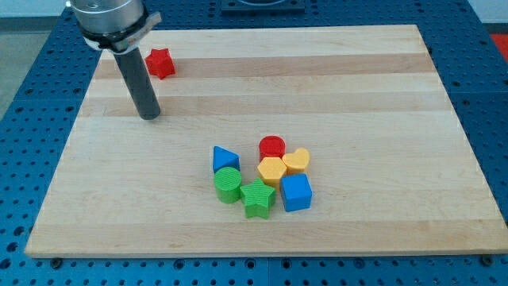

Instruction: Move the red star towards the top center of the board slightly

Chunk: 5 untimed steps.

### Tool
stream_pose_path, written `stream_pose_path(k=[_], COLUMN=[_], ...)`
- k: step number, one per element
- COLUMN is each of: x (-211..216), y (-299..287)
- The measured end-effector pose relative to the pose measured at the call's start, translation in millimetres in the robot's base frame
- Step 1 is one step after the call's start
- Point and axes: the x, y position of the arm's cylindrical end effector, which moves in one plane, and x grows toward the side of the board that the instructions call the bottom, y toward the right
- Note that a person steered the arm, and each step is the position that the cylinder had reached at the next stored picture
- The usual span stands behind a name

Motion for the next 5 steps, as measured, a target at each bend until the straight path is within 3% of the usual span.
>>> stream_pose_path(k=[5], x=[-77], y=[-21])
